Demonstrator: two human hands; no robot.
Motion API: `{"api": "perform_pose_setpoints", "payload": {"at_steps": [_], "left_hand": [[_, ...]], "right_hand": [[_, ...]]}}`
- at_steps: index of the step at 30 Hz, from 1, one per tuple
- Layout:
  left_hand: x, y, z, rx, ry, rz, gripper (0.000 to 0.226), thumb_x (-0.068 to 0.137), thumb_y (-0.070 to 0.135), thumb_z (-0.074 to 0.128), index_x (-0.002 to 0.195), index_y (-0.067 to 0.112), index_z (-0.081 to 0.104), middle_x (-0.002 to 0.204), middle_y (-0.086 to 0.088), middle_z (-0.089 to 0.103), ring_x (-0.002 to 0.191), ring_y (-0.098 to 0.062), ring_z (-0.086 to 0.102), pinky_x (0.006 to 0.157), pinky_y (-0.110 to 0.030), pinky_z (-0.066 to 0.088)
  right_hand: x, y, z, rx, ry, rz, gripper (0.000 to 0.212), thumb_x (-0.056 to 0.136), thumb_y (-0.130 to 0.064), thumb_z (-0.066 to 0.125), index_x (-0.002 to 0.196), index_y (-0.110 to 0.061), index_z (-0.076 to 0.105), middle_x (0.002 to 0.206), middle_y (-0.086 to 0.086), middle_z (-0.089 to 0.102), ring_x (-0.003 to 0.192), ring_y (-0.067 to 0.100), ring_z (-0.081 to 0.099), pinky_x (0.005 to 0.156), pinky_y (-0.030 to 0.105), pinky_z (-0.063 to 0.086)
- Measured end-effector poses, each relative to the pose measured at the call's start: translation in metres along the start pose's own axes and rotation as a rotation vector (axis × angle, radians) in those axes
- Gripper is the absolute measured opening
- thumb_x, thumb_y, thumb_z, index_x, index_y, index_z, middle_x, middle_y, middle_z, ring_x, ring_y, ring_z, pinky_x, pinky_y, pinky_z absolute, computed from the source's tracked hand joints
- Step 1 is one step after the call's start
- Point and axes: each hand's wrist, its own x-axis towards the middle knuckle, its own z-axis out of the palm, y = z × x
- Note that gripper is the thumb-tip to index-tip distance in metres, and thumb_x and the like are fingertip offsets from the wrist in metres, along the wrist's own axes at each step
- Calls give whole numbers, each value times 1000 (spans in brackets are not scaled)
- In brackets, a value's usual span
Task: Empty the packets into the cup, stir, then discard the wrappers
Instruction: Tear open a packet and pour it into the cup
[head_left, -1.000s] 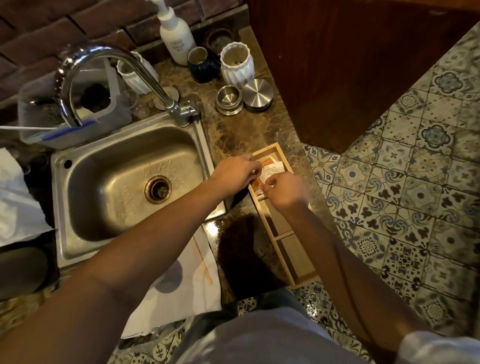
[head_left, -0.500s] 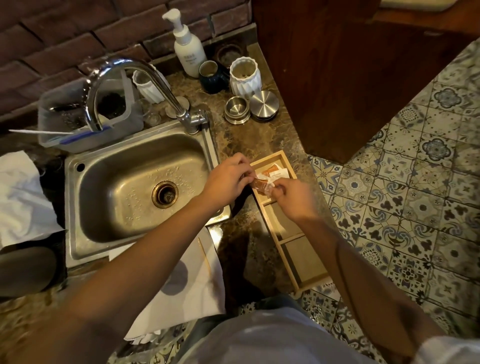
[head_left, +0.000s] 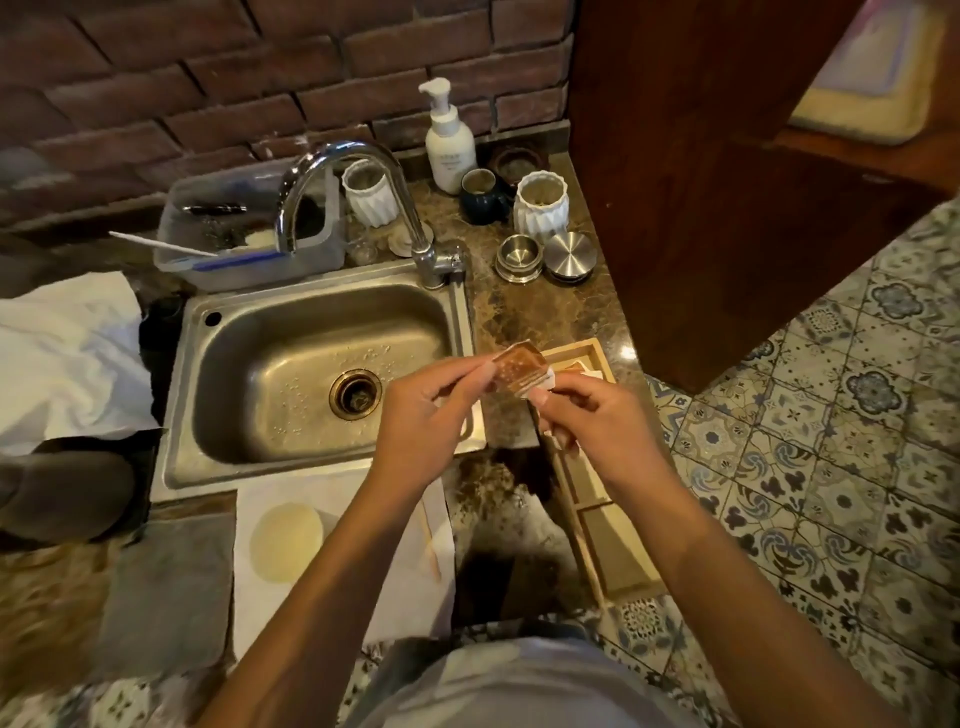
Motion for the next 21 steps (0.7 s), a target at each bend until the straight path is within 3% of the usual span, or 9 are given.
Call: {"api": "perform_pose_setpoints", "payload": {"at_steps": [3,7,12,17,21], "left_hand": [[-20,9,-20,-18,81,-4,18,97,28,66,109,35,77,100,14,79,96,-12,74,84,-38,62],[-44,22,-48,-40,137,35,20,98,34,66,106,49,75,104,17,77,102,-14,73,85,-30,61],[-66,27,-88,60,118,153,18,97,29,67,107,41,75,104,21,76,103,-11,71,86,-20,56],[-91,31,-129,-40,12,220,17,98,29,66,105,25,81,105,8,78,104,-22,72,89,-31,57],[-108,28,-159,106,195,290,15,97,26,68,105,21,79,103,9,77,102,-16,71,88,-29,56]], "right_hand": [[-12,-3,19,116,-96,54,8,90,-28,75,95,-26,81,64,-5,65,50,6,50,42,18,38],[-34,-13,48,66,-153,54,26,80,-44,77,95,-22,79,66,-2,67,53,8,53,45,20,41],[-61,-25,86,-83,-167,-17,17,93,-24,72,94,-7,74,66,1,70,54,9,56,48,20,42],[-78,-35,127,-203,-141,-138,12,96,-9,67,94,-16,77,64,-5,70,53,2,58,52,14,45],[-92,-45,159,-303,-226,-217,7,94,-19,72,93,-22,79,72,-3,74,61,5,63,58,16,49]]}}
